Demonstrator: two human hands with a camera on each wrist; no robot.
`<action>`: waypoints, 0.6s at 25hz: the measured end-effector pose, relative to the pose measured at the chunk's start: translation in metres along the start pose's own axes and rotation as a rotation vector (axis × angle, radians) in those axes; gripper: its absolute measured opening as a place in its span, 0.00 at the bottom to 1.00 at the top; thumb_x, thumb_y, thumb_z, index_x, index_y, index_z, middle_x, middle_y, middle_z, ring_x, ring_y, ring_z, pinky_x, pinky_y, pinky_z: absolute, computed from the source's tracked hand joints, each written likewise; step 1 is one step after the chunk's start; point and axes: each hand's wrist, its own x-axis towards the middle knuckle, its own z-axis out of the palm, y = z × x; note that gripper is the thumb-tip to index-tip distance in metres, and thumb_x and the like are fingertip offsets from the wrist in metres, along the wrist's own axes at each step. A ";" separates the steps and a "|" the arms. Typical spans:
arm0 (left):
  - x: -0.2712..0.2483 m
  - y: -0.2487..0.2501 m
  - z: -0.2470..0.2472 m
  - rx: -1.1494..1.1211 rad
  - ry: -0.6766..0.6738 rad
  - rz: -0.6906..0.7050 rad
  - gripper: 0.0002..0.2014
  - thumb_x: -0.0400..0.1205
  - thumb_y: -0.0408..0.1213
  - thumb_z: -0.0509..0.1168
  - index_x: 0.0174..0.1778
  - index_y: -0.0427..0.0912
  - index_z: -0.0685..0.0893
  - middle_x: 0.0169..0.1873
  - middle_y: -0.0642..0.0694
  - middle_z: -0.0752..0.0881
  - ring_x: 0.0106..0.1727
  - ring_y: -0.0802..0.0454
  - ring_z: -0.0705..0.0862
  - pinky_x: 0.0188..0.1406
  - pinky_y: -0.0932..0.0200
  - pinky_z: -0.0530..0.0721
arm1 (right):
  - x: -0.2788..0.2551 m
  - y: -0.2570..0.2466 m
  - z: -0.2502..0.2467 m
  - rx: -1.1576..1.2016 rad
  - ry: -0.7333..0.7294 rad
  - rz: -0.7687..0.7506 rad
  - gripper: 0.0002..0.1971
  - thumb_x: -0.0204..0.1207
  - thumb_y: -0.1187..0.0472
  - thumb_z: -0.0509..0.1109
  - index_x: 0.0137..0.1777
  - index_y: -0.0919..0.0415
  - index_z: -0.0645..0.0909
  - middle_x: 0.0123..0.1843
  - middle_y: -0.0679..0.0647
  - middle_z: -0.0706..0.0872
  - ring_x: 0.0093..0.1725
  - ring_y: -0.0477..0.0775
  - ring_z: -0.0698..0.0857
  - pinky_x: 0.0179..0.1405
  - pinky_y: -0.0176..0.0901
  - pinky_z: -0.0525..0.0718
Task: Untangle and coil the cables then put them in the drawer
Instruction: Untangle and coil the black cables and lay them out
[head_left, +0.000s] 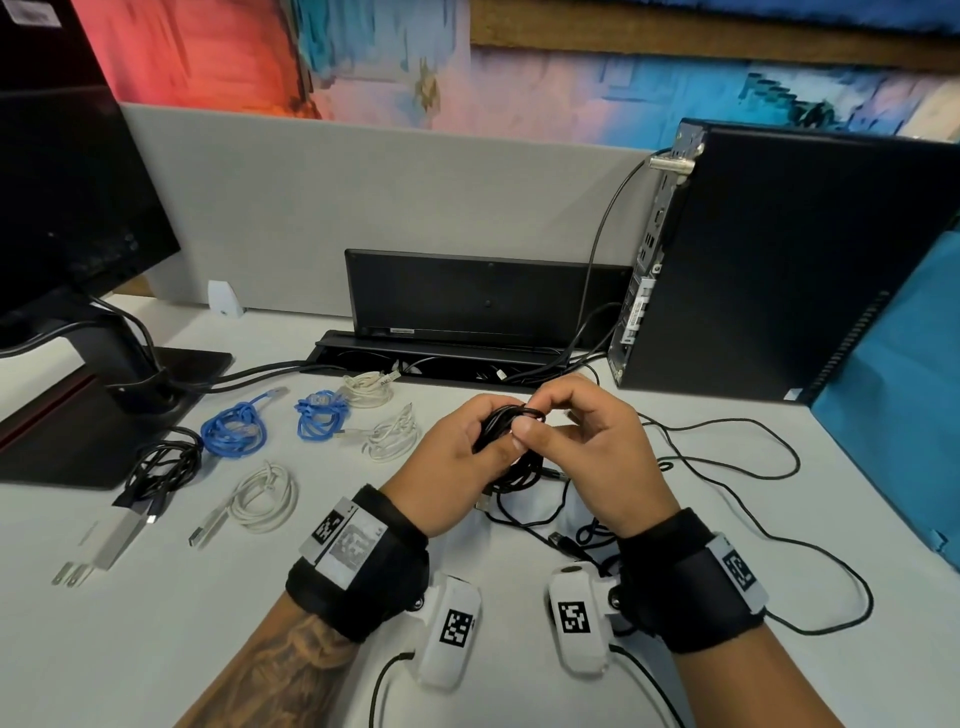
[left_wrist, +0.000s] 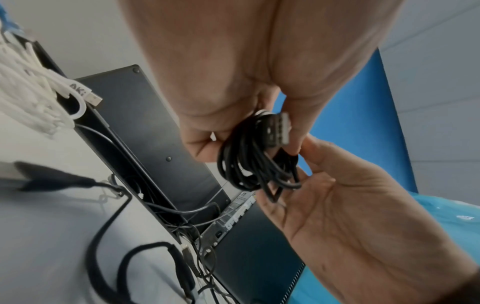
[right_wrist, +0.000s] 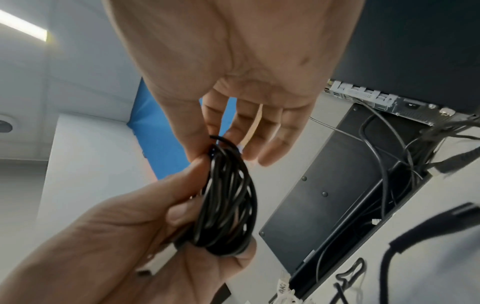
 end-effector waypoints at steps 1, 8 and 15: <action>0.000 -0.001 -0.001 0.019 0.015 0.004 0.12 0.86 0.32 0.65 0.65 0.43 0.81 0.47 0.54 0.88 0.47 0.64 0.86 0.46 0.64 0.83 | 0.000 -0.001 0.001 -0.072 0.024 -0.025 0.06 0.77 0.69 0.77 0.47 0.58 0.88 0.46 0.51 0.86 0.49 0.46 0.87 0.45 0.37 0.86; 0.000 -0.006 0.006 0.038 0.054 -0.029 0.08 0.87 0.37 0.64 0.60 0.46 0.83 0.47 0.52 0.88 0.50 0.59 0.88 0.46 0.62 0.85 | 0.000 -0.006 -0.006 -0.190 0.029 -0.081 0.10 0.77 0.68 0.78 0.50 0.50 0.92 0.44 0.44 0.86 0.48 0.46 0.87 0.43 0.30 0.82; 0.000 -0.002 0.005 0.078 0.062 -0.050 0.05 0.86 0.36 0.65 0.52 0.41 0.85 0.32 0.56 0.83 0.32 0.63 0.81 0.35 0.65 0.81 | -0.002 -0.010 -0.008 -0.158 -0.089 -0.074 0.08 0.77 0.65 0.79 0.51 0.50 0.93 0.44 0.48 0.84 0.47 0.48 0.86 0.49 0.35 0.85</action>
